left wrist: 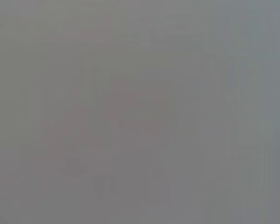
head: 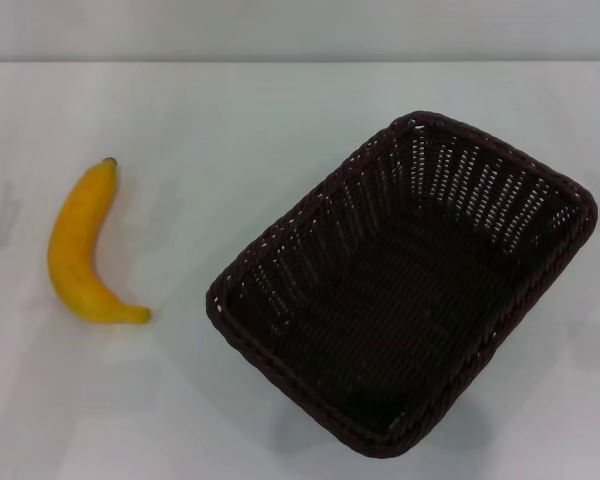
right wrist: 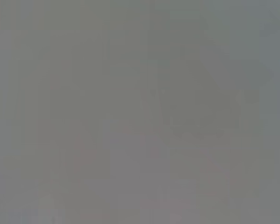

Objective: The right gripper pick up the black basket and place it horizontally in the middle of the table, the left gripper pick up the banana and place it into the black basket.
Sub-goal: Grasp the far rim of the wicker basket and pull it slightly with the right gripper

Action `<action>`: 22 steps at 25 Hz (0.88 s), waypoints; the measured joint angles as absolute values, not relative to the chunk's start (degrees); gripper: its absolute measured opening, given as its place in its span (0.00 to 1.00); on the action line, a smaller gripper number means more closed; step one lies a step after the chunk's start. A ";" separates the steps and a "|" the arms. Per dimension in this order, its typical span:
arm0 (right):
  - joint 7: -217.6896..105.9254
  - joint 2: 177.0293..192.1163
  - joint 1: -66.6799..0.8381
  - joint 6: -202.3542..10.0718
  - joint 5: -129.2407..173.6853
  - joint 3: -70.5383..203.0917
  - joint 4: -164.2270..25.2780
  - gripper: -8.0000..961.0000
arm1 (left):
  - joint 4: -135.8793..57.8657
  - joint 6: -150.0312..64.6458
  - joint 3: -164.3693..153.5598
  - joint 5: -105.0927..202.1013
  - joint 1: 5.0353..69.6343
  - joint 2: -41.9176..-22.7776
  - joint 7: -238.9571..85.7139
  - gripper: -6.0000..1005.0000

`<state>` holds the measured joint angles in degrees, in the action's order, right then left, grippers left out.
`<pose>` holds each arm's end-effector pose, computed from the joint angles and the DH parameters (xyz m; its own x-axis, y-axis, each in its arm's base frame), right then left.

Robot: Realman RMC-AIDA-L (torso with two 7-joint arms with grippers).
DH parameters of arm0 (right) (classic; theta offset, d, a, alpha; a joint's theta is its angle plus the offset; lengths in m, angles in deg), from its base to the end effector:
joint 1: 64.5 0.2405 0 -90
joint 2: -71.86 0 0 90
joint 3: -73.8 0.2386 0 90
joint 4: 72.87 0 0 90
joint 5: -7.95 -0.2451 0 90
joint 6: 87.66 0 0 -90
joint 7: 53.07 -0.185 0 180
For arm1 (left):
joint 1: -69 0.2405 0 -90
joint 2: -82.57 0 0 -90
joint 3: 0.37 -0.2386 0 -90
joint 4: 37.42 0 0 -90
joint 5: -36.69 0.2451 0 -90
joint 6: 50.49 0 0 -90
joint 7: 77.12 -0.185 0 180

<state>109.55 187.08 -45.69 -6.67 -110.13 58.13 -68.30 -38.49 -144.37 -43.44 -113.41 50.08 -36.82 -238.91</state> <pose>0.3972 0.3300 0.0797 0.7461 0.1895 -0.6383 -0.6549 0.0359 -0.7548 -0.3542 0.3111 0.0606 0.6051 -0.3819 0.6986 0.7582 0.0087 -0.6519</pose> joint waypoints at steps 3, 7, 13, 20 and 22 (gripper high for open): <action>109.74 187.08 -45.70 -5.28 -110.25 58.23 -68.36 0.91 | -39.04 -144.81 -43.35 -113.51 50.30 -36.85 -238.91 0.86; 109.63 187.08 -45.70 -1.86 -110.36 58.28 -68.81 0.91 | -39.62 -144.90 -43.35 -114.42 50.35 -36.68 -238.91 0.86; 99.08 186.79 -46.81 -0.47 -108.55 53.98 -64.83 0.91 | -40.44 -144.81 -43.35 -116.44 50.45 -36.59 -238.92 0.86; 64.46 186.43 -48.14 -7.42 -101.46 41.49 -42.19 0.90 | -41.48 -144.65 -43.28 -117.03 51.03 -36.49 -238.83 0.86; 50.66 185.91 -47.53 -10.88 -94.41 38.06 -32.33 0.90 | -42.09 -144.61 -43.26 -117.49 51.22 -36.46 -238.62 0.86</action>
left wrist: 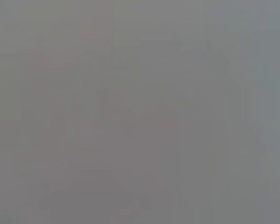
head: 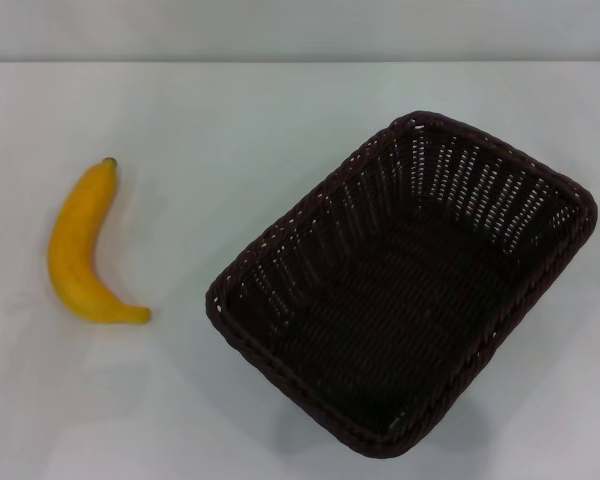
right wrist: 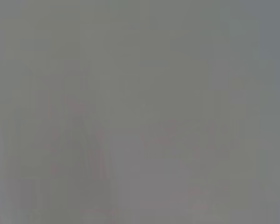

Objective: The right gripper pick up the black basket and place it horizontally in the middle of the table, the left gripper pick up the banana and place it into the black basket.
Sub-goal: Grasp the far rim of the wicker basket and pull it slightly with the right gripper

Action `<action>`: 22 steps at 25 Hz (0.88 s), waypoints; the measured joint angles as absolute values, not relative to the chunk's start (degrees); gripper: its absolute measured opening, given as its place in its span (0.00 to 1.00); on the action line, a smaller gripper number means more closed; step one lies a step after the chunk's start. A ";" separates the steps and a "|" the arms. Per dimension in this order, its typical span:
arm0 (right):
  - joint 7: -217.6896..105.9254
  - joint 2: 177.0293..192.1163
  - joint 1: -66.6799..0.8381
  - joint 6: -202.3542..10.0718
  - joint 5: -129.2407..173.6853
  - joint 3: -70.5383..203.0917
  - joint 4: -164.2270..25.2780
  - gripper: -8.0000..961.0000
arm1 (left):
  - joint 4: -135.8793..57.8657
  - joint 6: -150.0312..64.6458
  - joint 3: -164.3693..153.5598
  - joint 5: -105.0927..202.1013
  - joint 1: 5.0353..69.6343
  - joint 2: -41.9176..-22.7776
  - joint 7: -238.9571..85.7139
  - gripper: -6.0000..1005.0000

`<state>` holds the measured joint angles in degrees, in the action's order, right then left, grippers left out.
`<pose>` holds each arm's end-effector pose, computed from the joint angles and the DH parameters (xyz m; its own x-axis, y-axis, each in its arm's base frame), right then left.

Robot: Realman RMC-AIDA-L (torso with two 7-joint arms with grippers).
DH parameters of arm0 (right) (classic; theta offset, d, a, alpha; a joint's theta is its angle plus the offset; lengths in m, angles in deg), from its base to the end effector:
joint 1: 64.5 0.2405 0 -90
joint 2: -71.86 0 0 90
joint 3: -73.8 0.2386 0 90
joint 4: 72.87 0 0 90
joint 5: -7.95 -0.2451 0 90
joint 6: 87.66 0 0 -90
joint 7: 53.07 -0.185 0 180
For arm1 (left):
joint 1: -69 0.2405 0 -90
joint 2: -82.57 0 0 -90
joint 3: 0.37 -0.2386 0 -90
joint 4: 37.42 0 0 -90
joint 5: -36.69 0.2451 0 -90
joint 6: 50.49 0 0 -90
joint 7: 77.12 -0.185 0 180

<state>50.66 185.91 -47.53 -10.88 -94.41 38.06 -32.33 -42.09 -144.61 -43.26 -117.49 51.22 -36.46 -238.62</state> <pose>0.3271 0.3811 0.1308 0.5421 -0.0572 -0.8384 -0.7576 -0.4648 -0.4582 -0.3606 0.3093 0.0895 0.6205 -0.4419 0.6479 0.7472 0.0823 -0.6595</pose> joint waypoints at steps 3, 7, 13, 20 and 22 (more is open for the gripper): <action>33.06 184.66 -45.27 -12.47 -82.66 34.67 -20.24 0.89 | -42.34 -144.61 -43.25 -117.96 51.35 -36.46 -237.78 0.86; 14.78 183.19 -40.82 -10.86 -66.33 30.25 -6.79 0.89 | -42.43 -143.80 -43.26 -118.00 51.09 -36.47 -237.04 0.86; 0.39 180.92 -28.58 1.92 -50.80 28.04 -1.72 0.88 | -42.16 -143.64 -43.63 -117.65 51.00 -36.47 -236.86 0.86; -7.63 180.73 -17.23 8.39 -34.24 27.11 -4.37 0.87 | -41.74 -143.49 -43.78 -117.43 50.65 -36.61 -236.82 0.86; -8.59 181.01 -14.74 8.80 -31.75 26.13 -7.05 0.87 | -41.72 -143.49 -43.82 -117.39 50.64 -36.66 -236.68 0.86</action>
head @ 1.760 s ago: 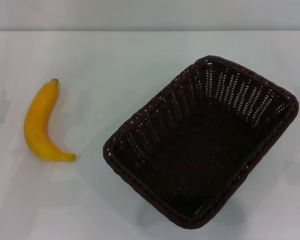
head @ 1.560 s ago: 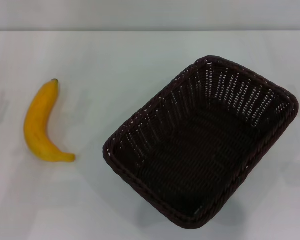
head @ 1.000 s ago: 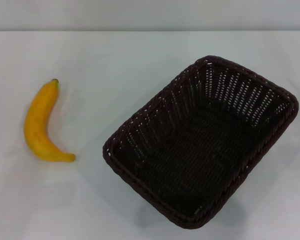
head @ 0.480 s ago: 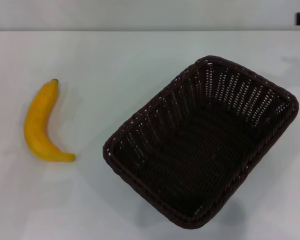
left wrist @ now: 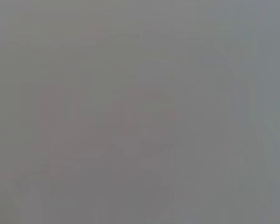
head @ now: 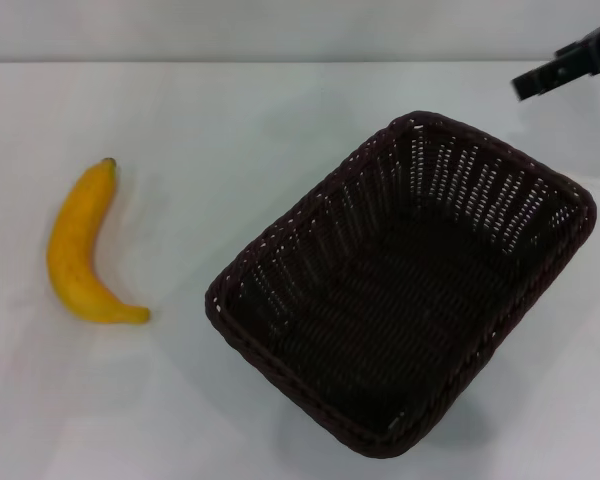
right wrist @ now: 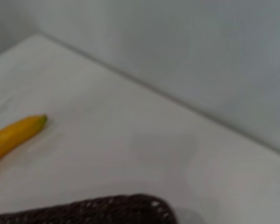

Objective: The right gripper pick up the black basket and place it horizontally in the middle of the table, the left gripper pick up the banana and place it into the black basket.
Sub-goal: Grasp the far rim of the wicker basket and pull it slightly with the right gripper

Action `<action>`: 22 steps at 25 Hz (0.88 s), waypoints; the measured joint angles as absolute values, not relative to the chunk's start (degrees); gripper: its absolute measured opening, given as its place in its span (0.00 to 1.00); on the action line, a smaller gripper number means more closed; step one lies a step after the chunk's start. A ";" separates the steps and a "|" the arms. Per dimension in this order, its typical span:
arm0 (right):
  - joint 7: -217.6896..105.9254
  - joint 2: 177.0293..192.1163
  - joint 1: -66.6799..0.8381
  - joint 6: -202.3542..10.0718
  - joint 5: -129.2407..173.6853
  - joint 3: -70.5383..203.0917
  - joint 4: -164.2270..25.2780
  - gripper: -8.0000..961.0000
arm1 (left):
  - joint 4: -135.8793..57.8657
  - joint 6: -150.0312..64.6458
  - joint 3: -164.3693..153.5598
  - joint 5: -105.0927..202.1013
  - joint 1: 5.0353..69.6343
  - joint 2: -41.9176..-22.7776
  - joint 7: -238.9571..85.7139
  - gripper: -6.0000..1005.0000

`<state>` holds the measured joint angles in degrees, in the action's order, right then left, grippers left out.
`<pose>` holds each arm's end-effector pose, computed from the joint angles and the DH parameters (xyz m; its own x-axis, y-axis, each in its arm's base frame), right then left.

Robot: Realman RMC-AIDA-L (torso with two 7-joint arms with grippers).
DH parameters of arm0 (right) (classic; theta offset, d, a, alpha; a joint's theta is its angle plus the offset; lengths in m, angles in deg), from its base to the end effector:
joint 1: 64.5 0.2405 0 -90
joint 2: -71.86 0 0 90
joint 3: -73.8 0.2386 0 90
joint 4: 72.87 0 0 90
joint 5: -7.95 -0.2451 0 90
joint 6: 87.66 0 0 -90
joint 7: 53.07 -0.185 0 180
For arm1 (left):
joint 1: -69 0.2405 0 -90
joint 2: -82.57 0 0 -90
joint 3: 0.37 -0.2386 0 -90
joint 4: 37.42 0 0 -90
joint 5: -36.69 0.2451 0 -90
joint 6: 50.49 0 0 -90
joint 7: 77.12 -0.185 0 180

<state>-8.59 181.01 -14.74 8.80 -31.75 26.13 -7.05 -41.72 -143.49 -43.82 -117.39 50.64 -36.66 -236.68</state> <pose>0.1398 0.4555 0.1011 0.7728 -0.6232 -0.1199 -0.6173 -0.6945 -0.3696 -0.3595 0.3139 0.0831 0.5914 -0.4253 0.6851 0.7726 0.0553 -0.6325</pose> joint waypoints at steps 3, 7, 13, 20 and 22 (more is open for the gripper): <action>-9.68 181.56 -10.35 8.41 -27.23 23.70 -12.59 0.87 | -41.72 -143.49 -43.82 -117.37 50.99 -36.61 -236.27 0.86; -9.93 183.55 -7.00 7.62 -21.41 22.75 -16.61 0.86 | -41.72 -143.52 -43.82 -117.35 51.50 -36.56 -236.11 0.85; -11.81 186.43 -5.02 6.00 -14.37 22.26 -17.48 0.86 | -41.66 -143.50 -43.81 -117.35 51.70 -36.63 -236.11 0.85; -13.76 186.77 -3.28 2.46 -12.98 17.57 -23.84 0.85 | -41.63 -143.57 -43.87 -117.37 51.69 -36.66 -236.11 0.85; -13.97 186.77 -2.89 1.40 -12.92 16.80 -25.31 0.85 | -41.63 -143.56 -43.88 -117.36 51.70 -36.68 -236.11 0.85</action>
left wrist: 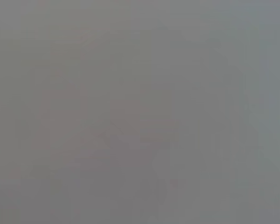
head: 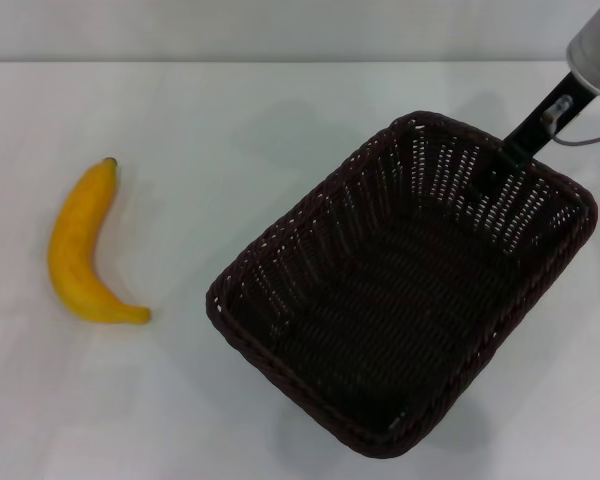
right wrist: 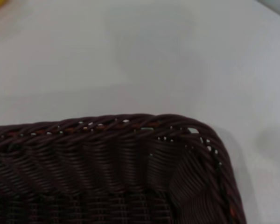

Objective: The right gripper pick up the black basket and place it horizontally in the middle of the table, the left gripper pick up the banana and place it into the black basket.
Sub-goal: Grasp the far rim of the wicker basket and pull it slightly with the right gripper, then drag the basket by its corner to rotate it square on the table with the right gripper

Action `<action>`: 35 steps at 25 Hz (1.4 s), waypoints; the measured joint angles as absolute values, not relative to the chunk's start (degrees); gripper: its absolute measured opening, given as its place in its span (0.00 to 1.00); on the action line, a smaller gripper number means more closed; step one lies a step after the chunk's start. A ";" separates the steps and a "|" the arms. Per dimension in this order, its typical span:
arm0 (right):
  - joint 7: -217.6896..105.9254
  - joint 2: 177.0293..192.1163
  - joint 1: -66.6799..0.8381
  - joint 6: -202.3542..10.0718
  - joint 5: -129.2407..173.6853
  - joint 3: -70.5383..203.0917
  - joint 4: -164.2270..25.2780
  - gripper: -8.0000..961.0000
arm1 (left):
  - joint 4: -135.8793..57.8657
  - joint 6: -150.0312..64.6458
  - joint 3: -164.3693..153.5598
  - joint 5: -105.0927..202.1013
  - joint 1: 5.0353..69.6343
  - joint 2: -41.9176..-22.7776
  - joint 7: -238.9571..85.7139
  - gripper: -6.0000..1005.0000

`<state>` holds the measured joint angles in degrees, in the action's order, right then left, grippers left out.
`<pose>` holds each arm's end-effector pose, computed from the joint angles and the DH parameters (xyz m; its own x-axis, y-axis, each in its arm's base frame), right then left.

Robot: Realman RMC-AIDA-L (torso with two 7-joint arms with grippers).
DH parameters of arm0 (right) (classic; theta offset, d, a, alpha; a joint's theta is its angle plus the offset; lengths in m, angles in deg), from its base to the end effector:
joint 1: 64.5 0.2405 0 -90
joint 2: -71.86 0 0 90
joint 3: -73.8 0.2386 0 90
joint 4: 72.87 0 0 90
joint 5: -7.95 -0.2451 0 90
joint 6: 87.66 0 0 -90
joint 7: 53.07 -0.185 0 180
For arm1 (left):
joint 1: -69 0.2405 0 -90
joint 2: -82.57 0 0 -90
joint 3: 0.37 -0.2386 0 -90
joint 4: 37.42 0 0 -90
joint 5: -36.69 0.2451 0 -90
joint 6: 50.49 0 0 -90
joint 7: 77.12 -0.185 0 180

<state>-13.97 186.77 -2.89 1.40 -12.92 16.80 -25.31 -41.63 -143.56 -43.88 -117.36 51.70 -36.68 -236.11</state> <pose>0.1457 0.4623 -0.0015 0.6883 -0.6880 0.2301 -0.5606 -0.7057 -0.4332 -0.3650 0.3070 0.0825 0.5907 -0.4143 0.6924 0.7778 0.0639 -0.6253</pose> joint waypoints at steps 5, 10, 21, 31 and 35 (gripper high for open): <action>-14.52 186.82 -1.95 -0.46 -11.56 15.87 -27.99 0.84 | -41.63 -143.61 -43.88 -117.31 51.81 -36.70 -236.11 0.85; -14.58 186.87 -1.27 -0.77 -10.44 13.48 -29.17 0.84 | -41.63 -143.89 -43.88 -117.28 51.86 -36.70 -236.11 0.85; -17.89 186.68 -0.52 1.68 -10.38 13.15 -29.25 0.47 | -41.69 -144.08 -43.60 -117.57 51.89 -36.71 -236.09 0.85; -25.73 184.90 -1.00 5.97 -9.84 18.68 -28.64 0.18 | -42.14 -144.18 -43.33 -117.90 52.21 -36.70 -235.51 0.85; -28.73 183.70 -3.37 9.20 -10.22 24.16 -26.47 0.18 | -41.90 -144.08 -43.35 -117.94 51.93 -36.70 -235.48 0.85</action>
<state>-28.73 183.70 -3.37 9.20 -10.22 24.16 -26.47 -41.90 -144.08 -43.35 -117.94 51.93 -36.70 -235.48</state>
